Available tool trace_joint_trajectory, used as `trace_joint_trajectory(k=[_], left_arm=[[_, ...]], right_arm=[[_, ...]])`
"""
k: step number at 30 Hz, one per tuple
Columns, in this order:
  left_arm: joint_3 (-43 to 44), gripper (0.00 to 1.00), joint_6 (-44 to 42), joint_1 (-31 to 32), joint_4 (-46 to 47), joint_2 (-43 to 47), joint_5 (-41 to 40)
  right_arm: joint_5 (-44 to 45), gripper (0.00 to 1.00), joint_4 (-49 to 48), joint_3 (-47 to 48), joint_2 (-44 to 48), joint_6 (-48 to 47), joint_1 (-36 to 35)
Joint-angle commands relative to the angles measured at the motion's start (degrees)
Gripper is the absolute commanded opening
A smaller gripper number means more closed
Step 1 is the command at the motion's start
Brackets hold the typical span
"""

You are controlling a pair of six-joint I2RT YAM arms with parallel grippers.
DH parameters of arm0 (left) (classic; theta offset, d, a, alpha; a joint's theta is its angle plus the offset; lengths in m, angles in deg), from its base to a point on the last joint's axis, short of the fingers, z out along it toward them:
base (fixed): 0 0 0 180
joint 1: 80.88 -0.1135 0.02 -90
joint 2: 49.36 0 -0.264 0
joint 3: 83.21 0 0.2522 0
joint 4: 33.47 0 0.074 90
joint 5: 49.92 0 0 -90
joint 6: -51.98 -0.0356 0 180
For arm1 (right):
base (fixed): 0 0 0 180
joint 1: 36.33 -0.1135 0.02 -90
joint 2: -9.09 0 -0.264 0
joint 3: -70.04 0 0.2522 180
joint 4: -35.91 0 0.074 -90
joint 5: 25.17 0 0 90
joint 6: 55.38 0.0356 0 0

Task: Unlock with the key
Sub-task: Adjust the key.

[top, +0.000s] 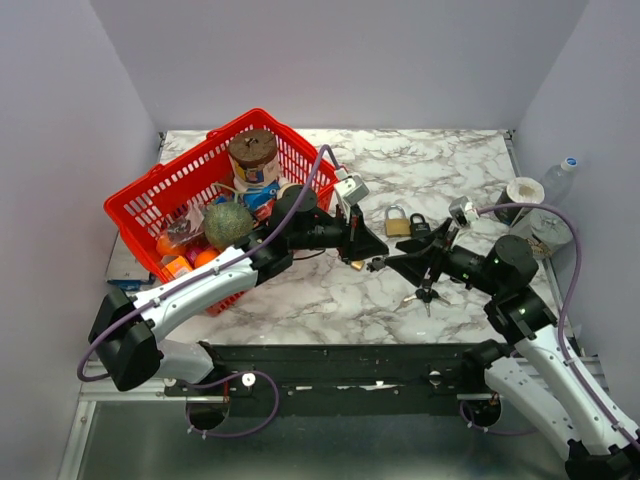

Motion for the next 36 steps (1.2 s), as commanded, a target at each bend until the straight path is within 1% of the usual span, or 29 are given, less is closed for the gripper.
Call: trace_joint_trajectory(k=[1, 4, 8, 18, 21, 22, 27, 29, 30, 31, 33, 34, 36], left_arm=[[1.9, 0.00, -2.3, -0.4, -2.7, -0.5, -2.4], [2.4, 0.00, -2.8, -0.4, -3.5, -0.9, -2.3], [3.1, 0.00, -3.7, -0.4, -5.8, -1.2, -5.1], [3.4, 0.00, -3.8, -0.4, -6.5, -1.5, -5.3], [3.4, 0.00, -3.8, -0.4, -6.5, -1.8, -5.0], [3.4, 0.00, -3.8, -0.4, -6.6, -1.8, -5.1], [3.4, 0.00, -3.8, -0.4, -6.7, -1.7, -5.1], [3.4, 0.00, -3.8, -0.4, -6.7, -1.7, -5.1], [3.5, 0.00, -3.8, -0.4, -6.8, -1.7, -5.1], [3.5, 0.00, -3.9, -0.4, -6.9, -1.8, -4.9], [3.7, 0.00, -4.1, -0.4, -7.2, -1.8, -4.8], [3.8, 0.00, -4.3, -0.4, -7.3, -1.8, -4.9], [4.1, 0.00, -4.7, -0.4, -7.7, -1.7, -4.6]], right_arm=[[0.5, 0.65, 7.4, 0.0, -1.0, -3.0, 0.0], [1.0, 0.63, 6.4, -0.8, -0.7, -2.8, -0.2], [1.5, 0.61, 5.1, -1.1, -1.0, -2.0, -1.3], [6.3, 0.62, 1.1, -1.7, -4.8, -1.3, -6.4], [7.9, 0.59, 0.2, -1.8, -6.1, -1.1, -7.4], [8.3, 0.57, -1.7, -1.6, -6.6, -1.1, -7.5], [9.5, 0.50, -3.0, -1.8, -8.2, -1.1, -8.0], [10.0, 0.46, -3.3, -2.2, -8.3, -1.2, -8.1], [10.3, 0.43, -3.3, -2.2, -8.3, -1.2, -8.1], [10.6, 0.36, -2.9, -2.2, -8.4, -1.5, -8.1], [10.9, 0.28, -2.8, -2.5, -8.3, -1.6, -8.1], [11.0, 0.22, -2.9, -2.6, -8.2, -1.8, -8.0], [11.0, 0.17, -2.7, -2.8, -7.9, -1.9, -8.1]])
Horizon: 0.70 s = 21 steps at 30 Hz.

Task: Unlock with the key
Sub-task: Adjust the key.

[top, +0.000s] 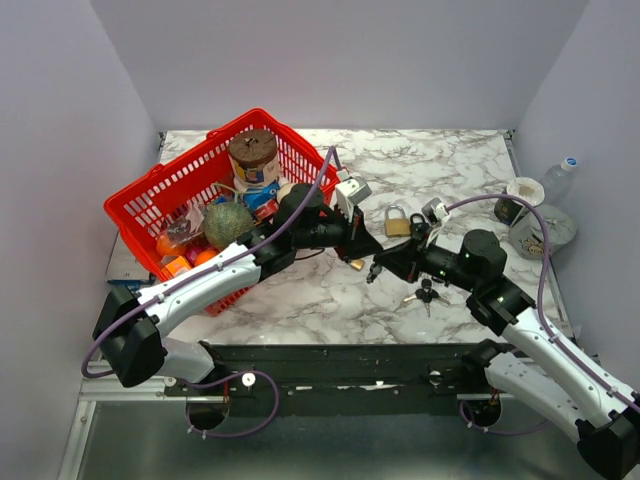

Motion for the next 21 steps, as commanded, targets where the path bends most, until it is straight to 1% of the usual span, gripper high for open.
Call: trace_joint_trajectory(k=[1, 3, 4, 5, 6, 11, 13, 16, 17, 18, 19, 20, 21], left_arm=[[2.5, 0.00, -1.6, 0.0, -0.2, -0.1, 0.2], [2.8, 0.00, -2.1, -0.1, -0.4, 0.0, 0.6], [3.0, 0.00, -2.5, -0.1, -0.4, 0.0, 1.2], [3.2, 0.00, -2.7, -0.1, -0.3, 0.0, 1.6], [3.9, 0.00, -3.7, -0.1, -2.3, 0.0, 2.1], [4.7, 0.00, -6.0, -0.1, -4.0, -0.2, 6.2], [4.8, 0.00, -7.0, -0.1, -4.7, 0.0, 6.9], [4.8, 0.00, -7.7, -0.1, -5.3, 0.1, 7.0], [4.8, 0.04, -7.7, -0.1, -5.3, 0.2, 6.8], [4.8, 0.15, -7.7, -0.1, -5.4, 0.3, 6.3], [4.5, 0.36, -7.7, -0.1, -5.2, 0.5, 5.9], [4.4, 0.48, -7.7, -0.1, -5.1, 0.8, 5.4], [4.1, 0.58, -7.7, -0.1, -4.8, 1.0, 3.5]], right_arm=[[1.9, 0.13, -1.2, -1.1, 0.4, -0.9, -0.4], [1.5, 0.08, -1.2, -1.5, 0.8, -1.1, -0.4], [1.2, 0.01, -1.2, -1.6, 1.0, -0.9, -0.4], [1.1, 0.01, -1.2, -1.7, 1.4, -0.9, -0.4], [0.9, 0.01, -1.1, -1.9, 2.1, -0.9, -0.4], [-4.8, 0.01, -1.2, -1.8, 2.9, -3.0, -0.3], [-8.0, 0.01, -1.7, -1.7, 2.7, -3.4, -0.3], [-10.4, 0.01, -1.7, -1.6, 2.1, -3.7, -0.2], [-10.7, 0.01, -1.7, -1.7, 1.7, -3.7, 0.3], [-11.0, 0.01, -1.7, -1.8, 1.5, -3.7, 0.6], [-11.3, 0.01, -1.7, -2.0, 1.4, -3.4, 1.0], [-11.3, 0.01, -1.7, -2.1, 1.1, -3.3, 2.1], [-11.0, 0.01, -1.6, -2.4, 1.1, -3.3, 2.7]])
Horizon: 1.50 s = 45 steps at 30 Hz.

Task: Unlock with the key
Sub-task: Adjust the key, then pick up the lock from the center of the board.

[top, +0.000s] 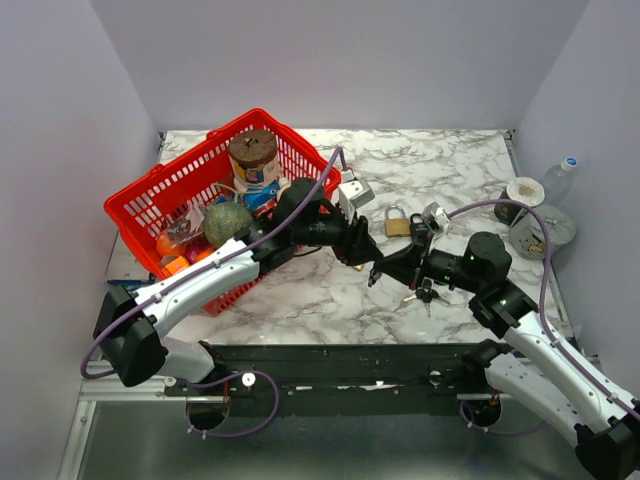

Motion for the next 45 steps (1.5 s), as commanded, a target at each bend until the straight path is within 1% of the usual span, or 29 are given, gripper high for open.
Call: trace_joint_trajectory(k=[1, 3, 4, 5, 6, 9, 10, 11, 12, 13, 14, 15, 16, 18, 20, 22, 25, 31, 33, 34, 38, 42, 45], left_arm=[[0.3, 0.68, -1.4, 0.0, 1.0, 1.9, -2.1], [-0.5, 0.74, -2.3, 0.4, 1.6, 2.9, -4.3], [-1.2, 0.76, -2.5, 0.5, 1.6, 3.8, -7.2], [-1.5, 0.80, -2.6, 0.8, 1.6, 4.1, -8.6], [-1.6, 0.82, -2.9, 1.1, 0.7, 4.5, -10.1], [-1.2, 0.84, -3.4, 4.0, -2.6, 4.9, -17.9], [-1.9, 0.84, -3.2, 6.7, -3.0, 5.2, -20.5], [-2.7, 0.83, -3.0, 8.2, -2.9, 5.4, -26.7], [-4.0, 0.83, -2.4, 9.7, -0.9, 5.6, -29.3], [-7.8, 0.83, 0.4, 10.8, 0.9, 5.8, -31.3], [-9.9, 0.84, 2.9, 11.8, 2.8, 5.6, -35.1], [-11.9, 0.84, 5.7, 12.0, 6.5, 5.5, -36.1], [-15.5, 0.84, 12.3, 11.9, 8.5, 4.7, -37.0], [-18.2, 0.85, 17.9, 12.0, 12.9, 3.5, -38.8], [-19.1, 0.85, 22.6, 11.9, 13.5, 0.2, -40.0], [-17.1, 0.86, 23.9, 11.9, 11.9, -3.9, -41.6], [-13.5, 0.87, 25.4, 11.7, 9.1, -9.3, -42.8], [-12.9, 0.89, 29.4, 7.8, 10.4, -16.9, -40.6], [-12.9, 0.89, 30.0, 6.8, 11.4, -18.5, -39.4], [-12.6, 0.89, 30.3, 6.6, 11.4, -19.9, -39.3], [-10.4, 0.89, 29.8, 6.0, 10.4, -23.0, -39.5], [-7.2, 0.89, 28.3, 5.1, 7.1, -26.3, -41.9], [-5.1, 0.89, 26.8, 4.9, 6.4, -28.2, -43.2]], right_arm=[[-3.4, 0.01, -0.2, -1.4, -0.7, -0.5, 2.2], [-2.1, 0.01, 0.1, -1.9, -0.8, -0.2, 4.4], [-1.2, 0.01, 0.3, -1.9, -0.8, 0.2, 5.4], [0.6, 0.01, 0.4, -2.1, -0.8, 0.5, 7.2], [1.5, 0.01, 0.4, -2.3, -0.7, 0.7, 8.1], [4.1, 0.01, 0.3, -2.0, -0.9, 0.7, 11.7], [4.5, 0.01, 0.2, -1.2, -1.3, 0.7, 12.6], [4.5, 0.01, -0.1, -0.6, -1.6, 0.7, 14.4], [4.2, 0.01, -0.3, 0.0, -1.9, 0.6, 15.4], [3.9, 0.01, -1.2, 0.6, -2.3, 0.8, 16.5], [2.7, 0.01, -1.7, 1.9, -2.6, 1.1, 18.7], [2.1, 0.01, -2.3, 2.5, -2.7, 1.4, 19.9], [1.3, 0.01, -3.7, 2.9, -3.0, 2.3, 21.2], [-1.6, 0.01, -5.7, 3.5, -3.4, 3.8, 24.9], [-3.9, 0.01, -9.6, 3.2, -3.8, 6.8, 28.0], [-5.2, 0.01, -13.5, 2.6, -4.1, 10.1, 29.3], [-5.8, 0.01, -16.7, 2.1, -5.1, 12.5, 29.9], [-5.5, 0.01, -17.1, 0.3, -4.9, 11.9, 30.6], [-5.5, 0.01, -16.6, 0.1, -4.8, 11.5, 30.6], [-5.6, 0.01, -16.0, 0.2, -4.8, 10.9, 32.0], [-6.0, 0.01, -15.7, 0.1, -4.1, 10.5, 32.7], [-6.1, 0.01, -15.8, 0.1, -4.9, 10.5, 32.8], [-5.7, 0.01, -15.7, 0.1, -5.2, 10.2, 32.9]])
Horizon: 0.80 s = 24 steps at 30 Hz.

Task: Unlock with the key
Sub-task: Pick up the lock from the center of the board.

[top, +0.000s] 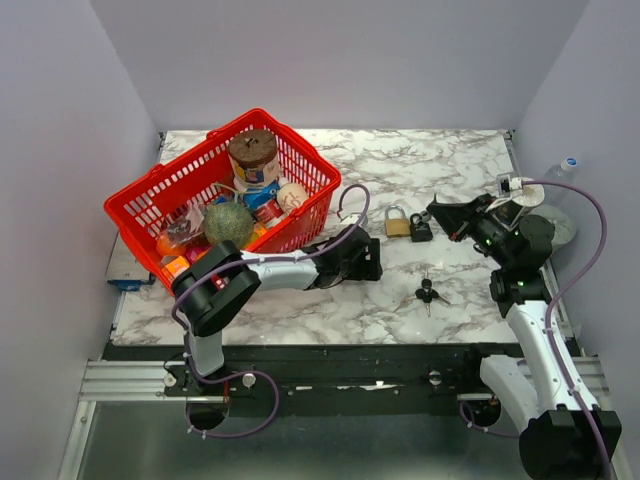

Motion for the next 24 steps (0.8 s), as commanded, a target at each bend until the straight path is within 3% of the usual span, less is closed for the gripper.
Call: trace_joint_trajectory(k=[1, 12, 24], left_arm=[[4.2, 0.89, -2.3, -0.8, -2.8, -4.0, -3.4], [13.7, 0.88, -8.5, -1.9, -11.1, -10.4, -8.5], [17.5, 0.88, -13.8, -2.7, -9.8, -13.1, -7.8]], right_arm=[[-0.9, 0.01, -1.3, -0.6, -0.2, -1.1, 0.4], [-0.8, 0.01, -0.6, -0.6, -0.3, -2.0, 0.5], [-0.8, 0.01, -0.6, -0.6, -0.7, -2.1, 0.6]])
